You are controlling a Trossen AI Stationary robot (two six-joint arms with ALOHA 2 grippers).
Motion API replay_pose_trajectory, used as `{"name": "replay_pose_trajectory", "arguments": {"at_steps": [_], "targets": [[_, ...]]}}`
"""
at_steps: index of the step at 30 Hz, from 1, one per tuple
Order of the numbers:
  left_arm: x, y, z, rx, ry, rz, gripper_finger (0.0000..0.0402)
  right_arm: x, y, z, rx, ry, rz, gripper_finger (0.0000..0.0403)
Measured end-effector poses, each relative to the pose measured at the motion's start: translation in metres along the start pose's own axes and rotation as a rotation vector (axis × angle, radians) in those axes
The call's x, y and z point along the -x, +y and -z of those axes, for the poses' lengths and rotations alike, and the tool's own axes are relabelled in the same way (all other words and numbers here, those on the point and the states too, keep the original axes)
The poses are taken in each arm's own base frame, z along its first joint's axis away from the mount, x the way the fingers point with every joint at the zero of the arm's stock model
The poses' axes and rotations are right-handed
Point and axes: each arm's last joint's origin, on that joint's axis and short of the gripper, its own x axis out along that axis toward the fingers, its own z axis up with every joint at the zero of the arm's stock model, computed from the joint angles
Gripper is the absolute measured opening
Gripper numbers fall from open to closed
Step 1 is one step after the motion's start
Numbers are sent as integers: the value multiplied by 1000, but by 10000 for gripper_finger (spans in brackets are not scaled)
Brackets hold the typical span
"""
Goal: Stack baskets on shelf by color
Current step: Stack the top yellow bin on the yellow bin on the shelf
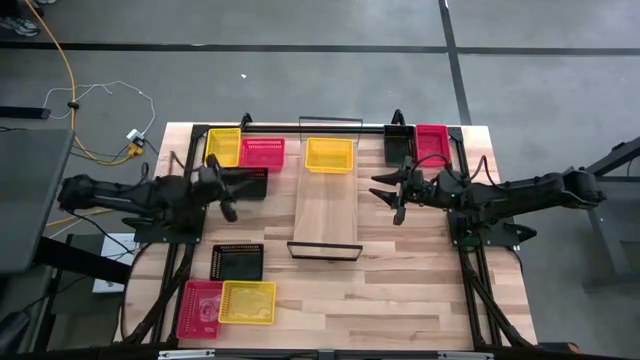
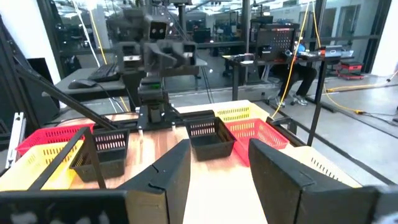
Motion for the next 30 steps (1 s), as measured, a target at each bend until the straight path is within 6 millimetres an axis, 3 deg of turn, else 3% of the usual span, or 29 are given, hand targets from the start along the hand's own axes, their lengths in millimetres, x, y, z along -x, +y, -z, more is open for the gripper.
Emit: {"name": "replay_pose_trajectory", "arguments": {"at_steps": [6, 12, 17, 30], "targets": [[-9, 10, -34, -75, 394, -323, 204, 0, 0, 0, -21, 3, 0, 151], [-25, 22, -45, -65, 756, -407, 222, 0, 0, 1, -27, 6, 0, 151], [-45, 34, -41, -140, 1000, -414, 218, 0, 0, 1, -33, 6, 0, 151], [-78, 55, -5, -793, 1558, -145, 216, 0, 0, 1, -44, 6, 0, 151]]}}
